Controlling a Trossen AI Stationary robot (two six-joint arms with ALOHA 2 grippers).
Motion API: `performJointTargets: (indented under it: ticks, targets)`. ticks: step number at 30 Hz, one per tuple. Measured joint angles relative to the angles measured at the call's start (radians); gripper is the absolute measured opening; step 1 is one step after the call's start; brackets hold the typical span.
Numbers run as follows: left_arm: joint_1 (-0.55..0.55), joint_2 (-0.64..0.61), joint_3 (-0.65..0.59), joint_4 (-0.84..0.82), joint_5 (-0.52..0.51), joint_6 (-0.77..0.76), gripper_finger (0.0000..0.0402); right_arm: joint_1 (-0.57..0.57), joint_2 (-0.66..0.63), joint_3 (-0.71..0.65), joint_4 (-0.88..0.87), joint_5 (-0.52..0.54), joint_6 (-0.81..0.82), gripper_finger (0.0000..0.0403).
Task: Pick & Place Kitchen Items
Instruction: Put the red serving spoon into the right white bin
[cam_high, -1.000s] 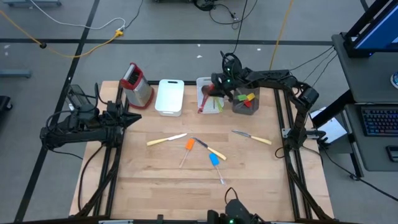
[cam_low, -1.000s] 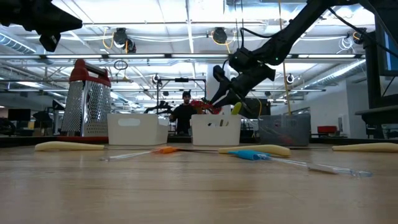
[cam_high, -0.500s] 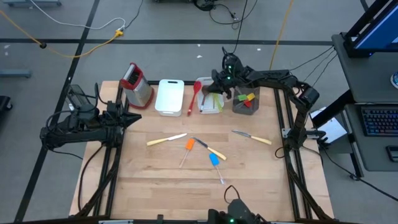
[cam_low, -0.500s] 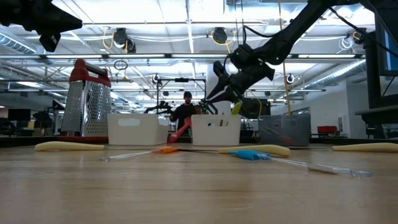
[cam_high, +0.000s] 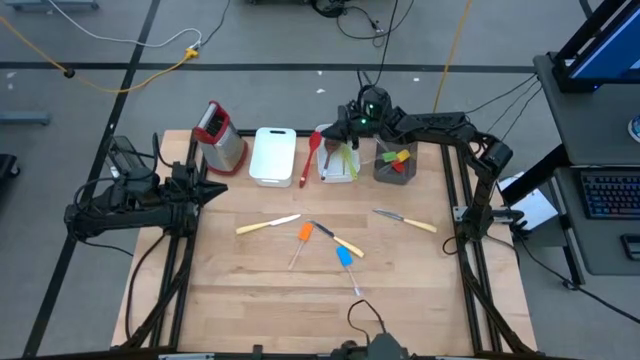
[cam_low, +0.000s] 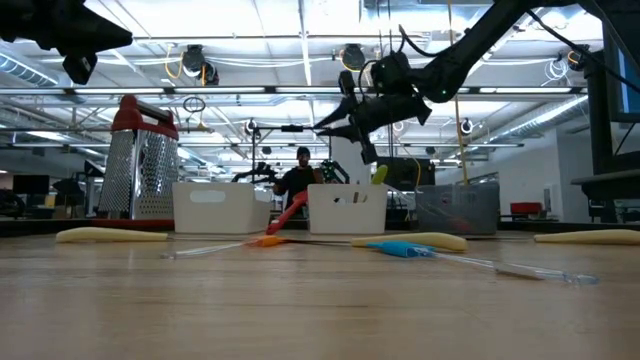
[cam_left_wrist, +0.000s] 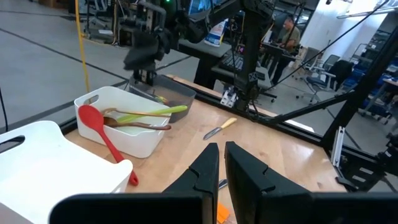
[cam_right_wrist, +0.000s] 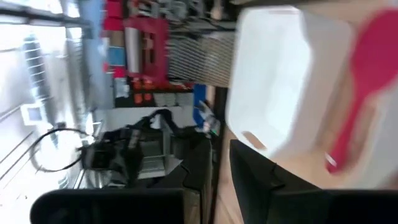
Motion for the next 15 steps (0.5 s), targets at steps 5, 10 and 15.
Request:
performJointTargets:
  ticks: [5, 10, 15]
  targets:
    - [0.000, 0.000, 0.000, 0.000, 0.000, -0.026, 0.0033, 0.004, 0.000, 0.000, 0.206, -0.005, 0.016, 0.0054]
    - [0.000, 0.000, 0.000, 0.002, -0.004, -0.063, 0.0033, 0.021, 0.000, 0.000, 0.391, 0.049, 0.071, 0.0054]
    - [0.000, 0.000, 0.000, 0.048, -0.010, -0.073, 0.0033, 0.050, -0.001, 0.000, 0.433, 0.100, 0.004, 0.0054]
